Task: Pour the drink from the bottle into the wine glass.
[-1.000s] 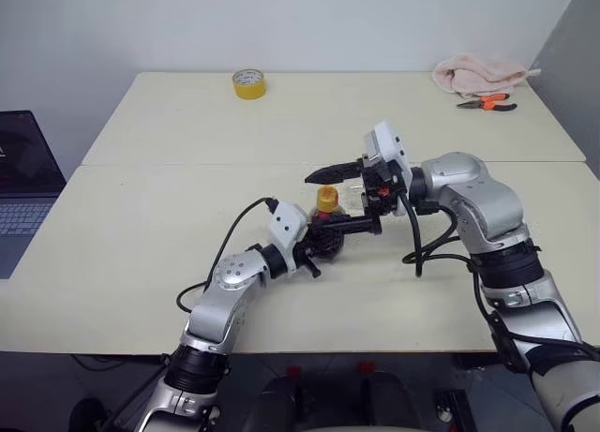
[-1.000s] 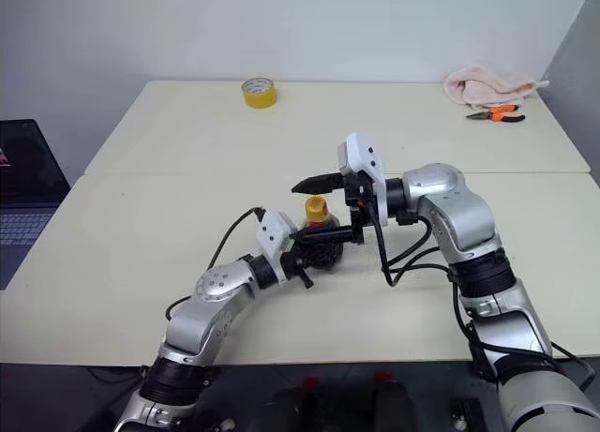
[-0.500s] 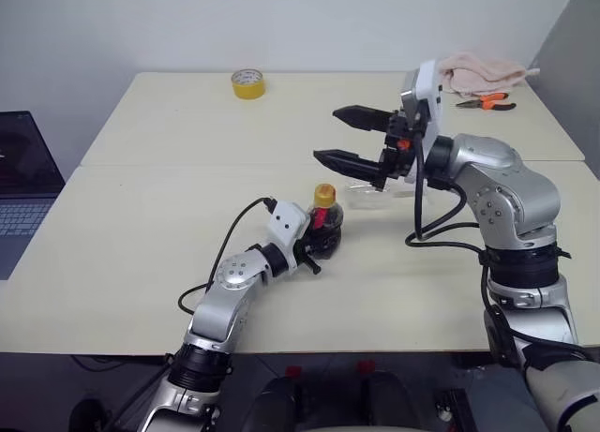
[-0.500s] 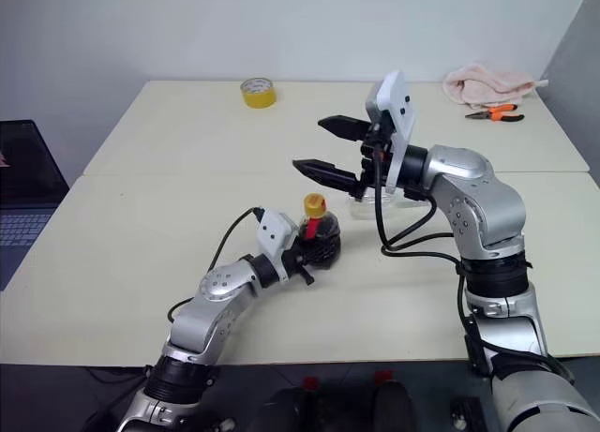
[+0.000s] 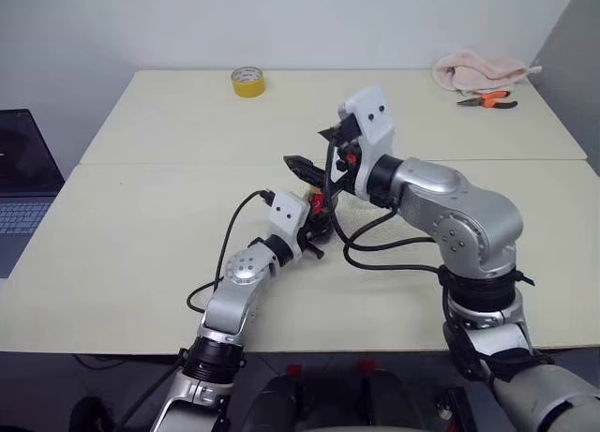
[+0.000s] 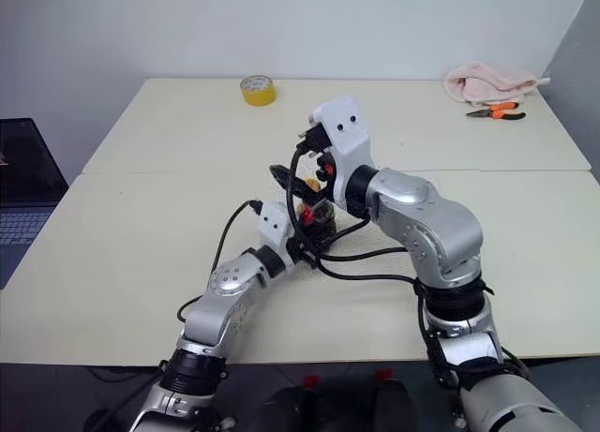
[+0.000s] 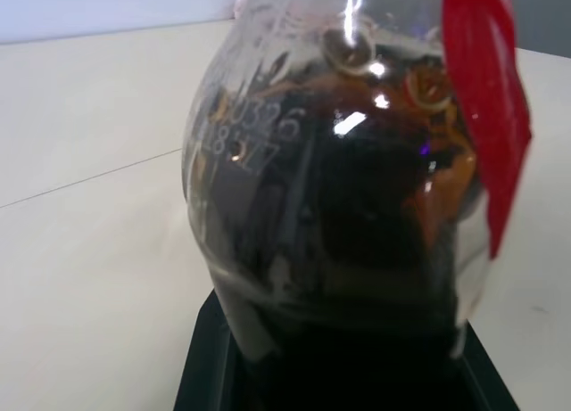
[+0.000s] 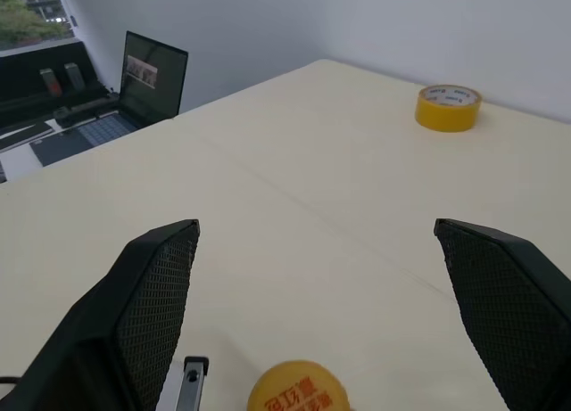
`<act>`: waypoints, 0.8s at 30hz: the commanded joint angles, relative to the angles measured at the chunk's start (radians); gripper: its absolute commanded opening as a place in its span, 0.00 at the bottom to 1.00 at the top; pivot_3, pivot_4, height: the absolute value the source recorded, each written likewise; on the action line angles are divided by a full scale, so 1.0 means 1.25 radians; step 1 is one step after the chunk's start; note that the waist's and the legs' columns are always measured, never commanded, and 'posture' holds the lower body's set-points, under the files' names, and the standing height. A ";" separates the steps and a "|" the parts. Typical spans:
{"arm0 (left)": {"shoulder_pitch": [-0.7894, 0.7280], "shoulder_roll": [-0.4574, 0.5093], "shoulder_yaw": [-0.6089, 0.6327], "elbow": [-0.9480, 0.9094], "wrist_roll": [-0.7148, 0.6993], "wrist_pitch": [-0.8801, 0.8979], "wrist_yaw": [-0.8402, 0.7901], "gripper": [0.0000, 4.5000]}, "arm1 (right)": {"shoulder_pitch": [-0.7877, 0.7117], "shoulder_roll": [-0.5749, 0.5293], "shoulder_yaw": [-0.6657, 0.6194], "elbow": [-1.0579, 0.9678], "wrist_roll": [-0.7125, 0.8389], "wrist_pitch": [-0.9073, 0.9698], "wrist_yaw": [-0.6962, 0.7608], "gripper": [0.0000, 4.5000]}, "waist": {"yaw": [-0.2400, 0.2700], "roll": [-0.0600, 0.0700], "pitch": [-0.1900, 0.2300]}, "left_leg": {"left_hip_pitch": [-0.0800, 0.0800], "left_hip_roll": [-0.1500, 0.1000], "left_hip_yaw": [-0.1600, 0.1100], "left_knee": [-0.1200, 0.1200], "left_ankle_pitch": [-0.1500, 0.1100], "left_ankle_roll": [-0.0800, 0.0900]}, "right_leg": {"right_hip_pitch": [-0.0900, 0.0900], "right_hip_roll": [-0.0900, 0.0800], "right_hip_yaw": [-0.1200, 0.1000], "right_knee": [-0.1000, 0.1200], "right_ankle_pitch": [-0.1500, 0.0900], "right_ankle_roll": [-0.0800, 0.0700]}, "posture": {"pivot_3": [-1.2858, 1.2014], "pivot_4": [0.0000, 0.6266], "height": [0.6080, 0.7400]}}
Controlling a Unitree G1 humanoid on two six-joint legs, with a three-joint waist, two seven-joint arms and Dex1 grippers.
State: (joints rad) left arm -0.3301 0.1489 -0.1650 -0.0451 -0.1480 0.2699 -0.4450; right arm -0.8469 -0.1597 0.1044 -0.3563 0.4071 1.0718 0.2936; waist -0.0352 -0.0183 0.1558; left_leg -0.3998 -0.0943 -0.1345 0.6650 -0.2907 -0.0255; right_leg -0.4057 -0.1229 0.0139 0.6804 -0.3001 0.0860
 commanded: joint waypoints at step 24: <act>-0.011 -0.009 0.015 -0.028 0.004 -0.031 0.007 0.18 | 0.012 0.069 0.028 0.081 -0.096 -0.039 -0.082 1.00 | -0.011 0.000 0.000 | 0.000 0.000 0.000 0.000 0.000 0.000 | 0.000 0.000 0.000 0.000 0.000 0.000 | 0.52 0.24 1.00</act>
State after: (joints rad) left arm -0.3301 0.1411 -0.1602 -0.0448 -0.1351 0.2691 -0.4389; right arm -0.8296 -0.0715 0.1570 -0.2300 0.2938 1.0433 0.1917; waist -0.0487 -0.0181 0.1557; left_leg -0.3998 -0.0942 -0.1347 0.6647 -0.2906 -0.0256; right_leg -0.4060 -0.1227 0.0137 0.6807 -0.3001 0.0860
